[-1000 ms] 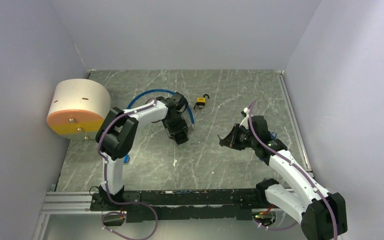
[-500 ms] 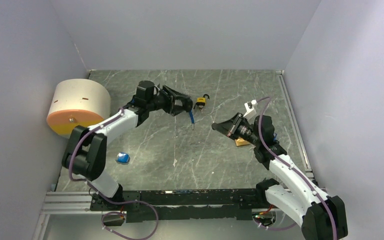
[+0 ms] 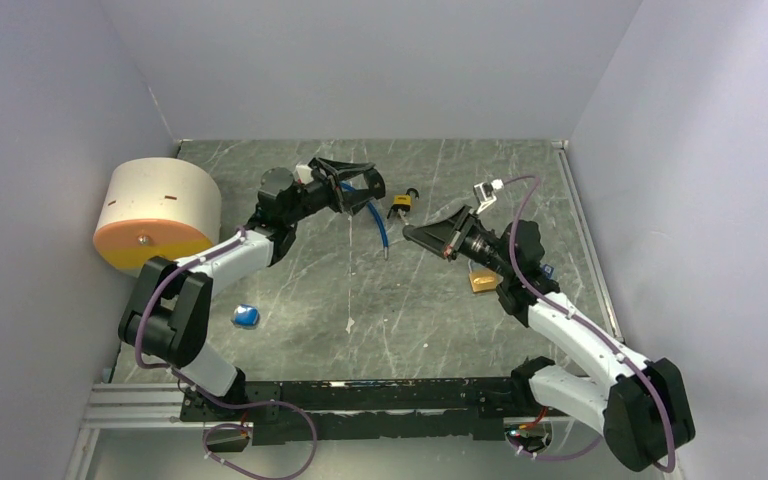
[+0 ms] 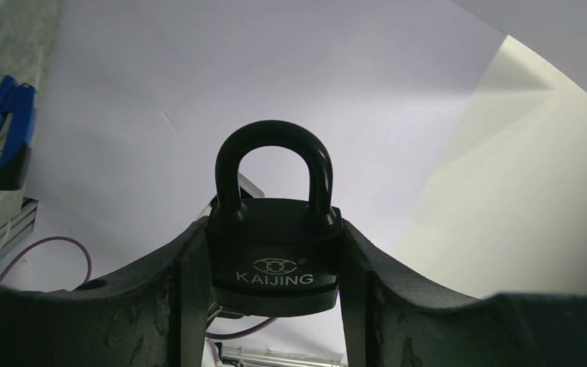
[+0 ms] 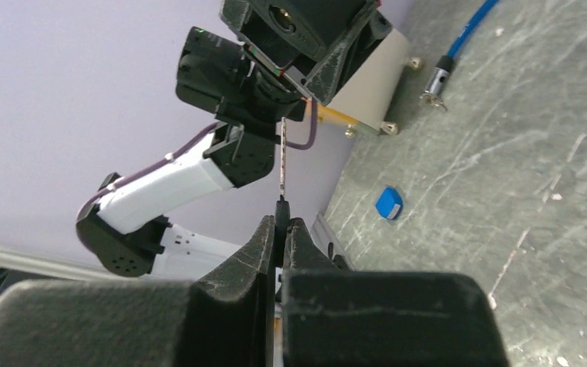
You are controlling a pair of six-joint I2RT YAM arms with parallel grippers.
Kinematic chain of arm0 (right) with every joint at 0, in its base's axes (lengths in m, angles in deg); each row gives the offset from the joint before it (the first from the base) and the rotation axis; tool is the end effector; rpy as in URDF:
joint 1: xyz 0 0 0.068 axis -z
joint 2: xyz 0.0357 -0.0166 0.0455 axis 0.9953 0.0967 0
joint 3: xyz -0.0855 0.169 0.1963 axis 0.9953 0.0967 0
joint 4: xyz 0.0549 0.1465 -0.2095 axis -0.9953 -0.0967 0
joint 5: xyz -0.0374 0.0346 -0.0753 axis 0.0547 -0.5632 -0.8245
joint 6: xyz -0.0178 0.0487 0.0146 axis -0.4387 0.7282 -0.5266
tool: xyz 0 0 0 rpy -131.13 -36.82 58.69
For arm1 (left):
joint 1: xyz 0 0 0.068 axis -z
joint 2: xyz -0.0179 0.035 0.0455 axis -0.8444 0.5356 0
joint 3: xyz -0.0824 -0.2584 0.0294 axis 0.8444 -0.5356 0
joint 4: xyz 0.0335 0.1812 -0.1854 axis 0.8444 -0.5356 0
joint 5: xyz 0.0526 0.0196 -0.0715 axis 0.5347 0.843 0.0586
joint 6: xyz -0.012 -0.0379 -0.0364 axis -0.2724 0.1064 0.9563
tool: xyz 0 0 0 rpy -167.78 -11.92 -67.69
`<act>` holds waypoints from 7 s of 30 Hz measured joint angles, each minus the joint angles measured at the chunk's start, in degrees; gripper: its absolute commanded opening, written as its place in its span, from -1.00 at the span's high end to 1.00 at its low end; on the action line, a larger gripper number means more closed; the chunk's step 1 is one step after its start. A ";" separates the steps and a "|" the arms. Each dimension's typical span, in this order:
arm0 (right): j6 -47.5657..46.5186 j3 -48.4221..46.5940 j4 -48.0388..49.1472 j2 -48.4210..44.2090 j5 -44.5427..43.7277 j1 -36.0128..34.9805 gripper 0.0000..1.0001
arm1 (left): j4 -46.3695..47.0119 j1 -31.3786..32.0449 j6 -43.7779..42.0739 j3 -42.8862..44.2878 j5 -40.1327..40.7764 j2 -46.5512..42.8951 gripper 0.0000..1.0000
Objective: Unlock with the key
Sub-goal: Place the lock at the center of the board, then adjust the lock at the center of the board, then pick up the lock from the center of the board.
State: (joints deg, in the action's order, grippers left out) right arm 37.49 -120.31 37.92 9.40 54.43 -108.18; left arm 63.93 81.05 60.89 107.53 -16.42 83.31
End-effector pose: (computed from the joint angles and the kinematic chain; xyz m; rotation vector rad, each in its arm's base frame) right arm 0.2004 0.1094 0.2856 0.1570 1.7863 1.6576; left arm 0.3174 -0.1588 0.2812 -1.0691 1.8520 -2.1822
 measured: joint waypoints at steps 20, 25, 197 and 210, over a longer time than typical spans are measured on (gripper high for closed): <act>1.46 -4.26 9.44 5.44 8.33 -0.37 1.00 | 11.32 0.22 0.11 -0.46 -0.33 -0.02 0.95; -2.60 -4.39 2.16 4.50 6.43 0.33 1.00 | 3.69 0.26 -10.21 -0.46 -1.92 -1.49 0.95; -35.28 -12.15 -66.20 -14.40 -1.64 11.13 1.00 | -32.20 18.88 -64.43 4.57 11.32 -1.36 0.95; -12.70 -9.84 -32.65 -20.59 26.73 11.15 1.00 | 2.58 9.62 -17.92 3.69 -27.26 -5.64 0.95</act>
State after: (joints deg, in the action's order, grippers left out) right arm 24.79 -130.14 5.27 -11.19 81.16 -97.03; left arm 66.51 90.67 42.96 111.22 -43.68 77.67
